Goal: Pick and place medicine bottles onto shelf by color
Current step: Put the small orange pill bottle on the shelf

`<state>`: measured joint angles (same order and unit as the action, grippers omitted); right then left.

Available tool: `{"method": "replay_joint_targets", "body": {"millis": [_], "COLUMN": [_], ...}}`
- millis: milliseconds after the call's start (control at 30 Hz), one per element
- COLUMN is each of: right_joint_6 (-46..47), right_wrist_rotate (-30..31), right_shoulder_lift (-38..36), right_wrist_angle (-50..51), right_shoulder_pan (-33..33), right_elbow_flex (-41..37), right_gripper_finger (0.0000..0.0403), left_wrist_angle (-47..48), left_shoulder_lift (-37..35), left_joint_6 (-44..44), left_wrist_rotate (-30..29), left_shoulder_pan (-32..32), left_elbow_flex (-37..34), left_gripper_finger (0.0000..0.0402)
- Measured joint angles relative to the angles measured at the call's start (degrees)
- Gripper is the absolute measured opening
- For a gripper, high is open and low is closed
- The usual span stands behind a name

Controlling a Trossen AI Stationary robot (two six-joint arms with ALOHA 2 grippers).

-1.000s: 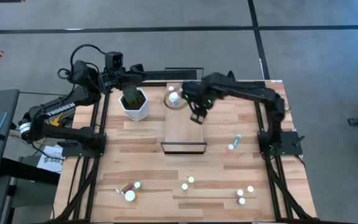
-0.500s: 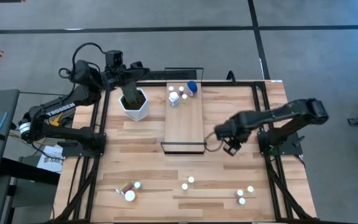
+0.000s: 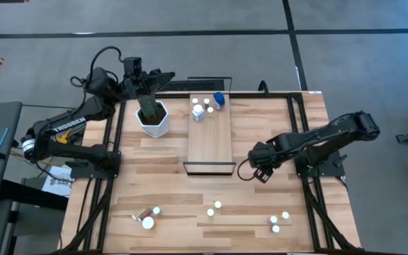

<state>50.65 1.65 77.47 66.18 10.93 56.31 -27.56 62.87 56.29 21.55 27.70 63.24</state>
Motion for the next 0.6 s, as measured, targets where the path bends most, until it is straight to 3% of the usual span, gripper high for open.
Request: {"method": "replay_joint_targets", "body": {"millis": [367, 600], "right_joint_6": [-5.72, -6.16], "right_wrist_rotate": [2.31, 3.11], "right_shoulder_lift": [7.71, 8.01], "right_wrist_angle": [-2.78, -2.64], "right_shoulder_pan": [-0.78, -0.78], "right_elbow_flex": [-0.02, -0.25], "right_gripper_finger": [0.0207, 0.0207], "left_wrist_angle": [-0.06, -0.03], "left_shoulder_lift": [0.00, 0.00], "left_joint_6": [0.31, 0.34], "left_wrist_rotate": [-1.70, -2.58], "left_shoulder_pan": [-1.03, -1.03], "left_elbow_flex": [0.00, 0.00], "left_gripper_finger": [0.0120, 0.0120]}}
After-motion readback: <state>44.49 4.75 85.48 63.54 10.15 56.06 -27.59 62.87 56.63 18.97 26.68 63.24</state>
